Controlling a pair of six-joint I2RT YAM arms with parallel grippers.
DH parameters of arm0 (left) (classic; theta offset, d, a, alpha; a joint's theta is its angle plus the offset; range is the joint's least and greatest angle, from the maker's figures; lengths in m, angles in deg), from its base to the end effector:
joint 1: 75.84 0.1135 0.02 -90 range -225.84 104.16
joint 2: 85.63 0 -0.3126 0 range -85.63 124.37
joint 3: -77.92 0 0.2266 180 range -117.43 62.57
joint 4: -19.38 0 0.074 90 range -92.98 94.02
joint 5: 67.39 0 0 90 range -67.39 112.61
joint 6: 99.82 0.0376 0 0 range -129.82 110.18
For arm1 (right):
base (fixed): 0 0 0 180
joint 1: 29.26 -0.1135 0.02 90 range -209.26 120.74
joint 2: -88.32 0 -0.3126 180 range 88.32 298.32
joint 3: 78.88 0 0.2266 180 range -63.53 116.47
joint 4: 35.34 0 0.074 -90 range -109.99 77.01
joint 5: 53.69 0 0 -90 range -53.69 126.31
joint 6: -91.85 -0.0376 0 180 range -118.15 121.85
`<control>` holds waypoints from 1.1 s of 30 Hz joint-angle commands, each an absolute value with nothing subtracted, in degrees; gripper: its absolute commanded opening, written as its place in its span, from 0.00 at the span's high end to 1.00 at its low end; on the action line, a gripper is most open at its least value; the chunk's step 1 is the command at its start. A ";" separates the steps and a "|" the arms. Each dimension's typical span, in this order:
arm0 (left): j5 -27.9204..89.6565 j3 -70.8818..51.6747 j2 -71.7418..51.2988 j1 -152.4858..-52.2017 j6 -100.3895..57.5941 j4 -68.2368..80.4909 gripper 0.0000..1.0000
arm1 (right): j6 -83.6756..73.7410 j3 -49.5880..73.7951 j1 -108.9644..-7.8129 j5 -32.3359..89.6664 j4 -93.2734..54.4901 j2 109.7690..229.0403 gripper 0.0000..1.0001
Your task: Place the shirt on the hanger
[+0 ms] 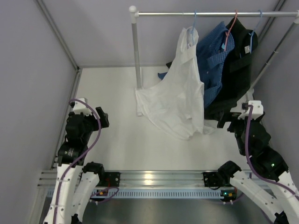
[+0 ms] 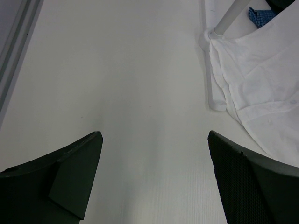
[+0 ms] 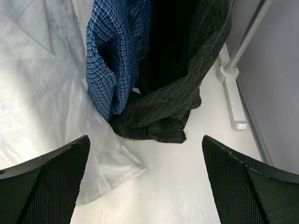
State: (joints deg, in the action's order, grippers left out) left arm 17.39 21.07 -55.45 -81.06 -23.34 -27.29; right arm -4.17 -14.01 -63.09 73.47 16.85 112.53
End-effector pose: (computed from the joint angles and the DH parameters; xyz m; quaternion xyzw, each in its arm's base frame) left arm 0.0571 -0.0018 0.3342 -0.0853 0.8143 -0.0565 0.5714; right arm 0.0198 -0.0140 0.3686 0.0192 0.7611 -0.0277 0.6478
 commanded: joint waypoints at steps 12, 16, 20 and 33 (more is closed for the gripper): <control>21.99 21.96 -59.61 -81.56 -22.91 -25.24 0.02 | -6.41 -18.44 -62.75 74.19 17.01 106.26 0.01; 22.08 22.14 -60.40 -81.82 -23.00 -25.16 0.02 | -6.42 -19.32 -62.75 74.28 17.01 105.11 0.01; 21.20 22.14 -61.54 -81.82 -23.27 -25.16 0.02 | -6.33 -19.32 -62.75 74.28 17.10 105.28 0.00; 21.11 22.57 -62.34 -81.91 -23.00 -24.89 0.02 | -6.68 -18.18 -62.75 73.22 17.10 108.36 0.00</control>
